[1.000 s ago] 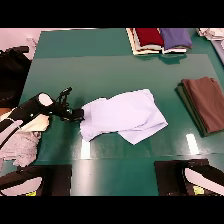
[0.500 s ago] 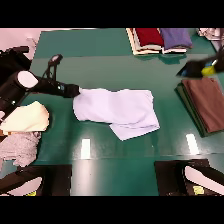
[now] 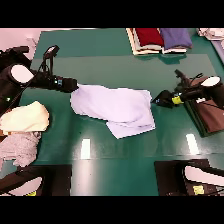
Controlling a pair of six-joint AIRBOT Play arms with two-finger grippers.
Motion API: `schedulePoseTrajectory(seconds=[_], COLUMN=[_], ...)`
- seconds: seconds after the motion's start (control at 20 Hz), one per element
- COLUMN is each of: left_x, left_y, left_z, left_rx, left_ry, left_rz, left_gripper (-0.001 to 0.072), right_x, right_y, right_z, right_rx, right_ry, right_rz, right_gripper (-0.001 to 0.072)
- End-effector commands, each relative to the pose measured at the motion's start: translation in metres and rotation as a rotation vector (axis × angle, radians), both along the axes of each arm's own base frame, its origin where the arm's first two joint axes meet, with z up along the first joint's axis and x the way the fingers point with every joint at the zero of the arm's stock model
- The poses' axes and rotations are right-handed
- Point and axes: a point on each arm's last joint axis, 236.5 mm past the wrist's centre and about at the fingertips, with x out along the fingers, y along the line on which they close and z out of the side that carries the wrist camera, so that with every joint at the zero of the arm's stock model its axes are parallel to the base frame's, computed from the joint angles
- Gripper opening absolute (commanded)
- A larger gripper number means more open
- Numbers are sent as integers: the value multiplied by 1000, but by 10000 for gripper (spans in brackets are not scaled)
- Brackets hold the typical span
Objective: Fold the shirts.
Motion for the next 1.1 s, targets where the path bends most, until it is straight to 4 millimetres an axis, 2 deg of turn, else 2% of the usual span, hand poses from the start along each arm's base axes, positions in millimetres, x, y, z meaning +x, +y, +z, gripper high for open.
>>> schedulePoseTrajectory(seconds=[0.0, 0.1, 0.25, 0.3, 0.35, 0.4, 0.45, 0.5, 0.55, 0.6, 0.65, 0.75, 0.85, 0.9, 0.95, 1.0, 1.05], left_x=[1, 0, 0, 0, -1, -2, -1, 1, 5, 7, 6, -17, -61, -87, -116, -141, -165], left_y=[0, 0, 0, 0, 0, 0, 1, 2, 5, 8, 11, 19, 29, 35, 42, 48, 53], left_z=[1, 1, 1, 1, 1, 2, 7, 22, 49, 83, 127, 235, 333, 372, 406, 432, 454], left_rx=[0, 1, 1, 1, 2, 1, 0, 2, 4, 4, 0, -43, -97, -121, -143, -161, -177], left_ry=[-4, -3, -2, 0, 4, 3, -11, -50, -117, -200, -303, -544, -766, -861, -951, -1023, -1086], left_rz=[1, 0, 0, -1, -3, -3, -3, -1, 1, 4, 9, 21, 29, 33, 37, 40, 44], left_gripper=[22, 22, 22, 22, 22, 22, 22, 21, 21, 21, 21, 21, 21, 22, 22, 22, 21], right_x=[-9, -11, -26, -29, -28, -23, -14, -5, 7, 19, 31, 38, 23, 9, -7, -23, -36], right_y=[30, 39, 41, 41, 43, 42, 41, 40, 35, 32, 27, 18, 8, 5, 3, 1, -3], right_z=[-9, -11, -25, -28, -29, -25, -16, 1, 28, 63, 110, 213, 309, 351, 384, 412, 431], right_rx=[50, 32, -58, -79, -88, -97, -110, -120, -141, -156, -170, -203, -251, -266, -281, -292, -303], right_ry=[14, 3, 11, 9, -4, -35, -88, -153, -242, -343, -470, -730, -964, -1067, -1149, -1221, -1263], right_rz=[72, 100, 199, 219, 231, 226, 204, 190, 180, 169, 147, 103, 69, 50, 35, 14, -12], right_gripper=[451, 451, 440, 332, 105, 17, 17, 16, 16, 16, 17, 16, 16, 16, 16, 16, 16])
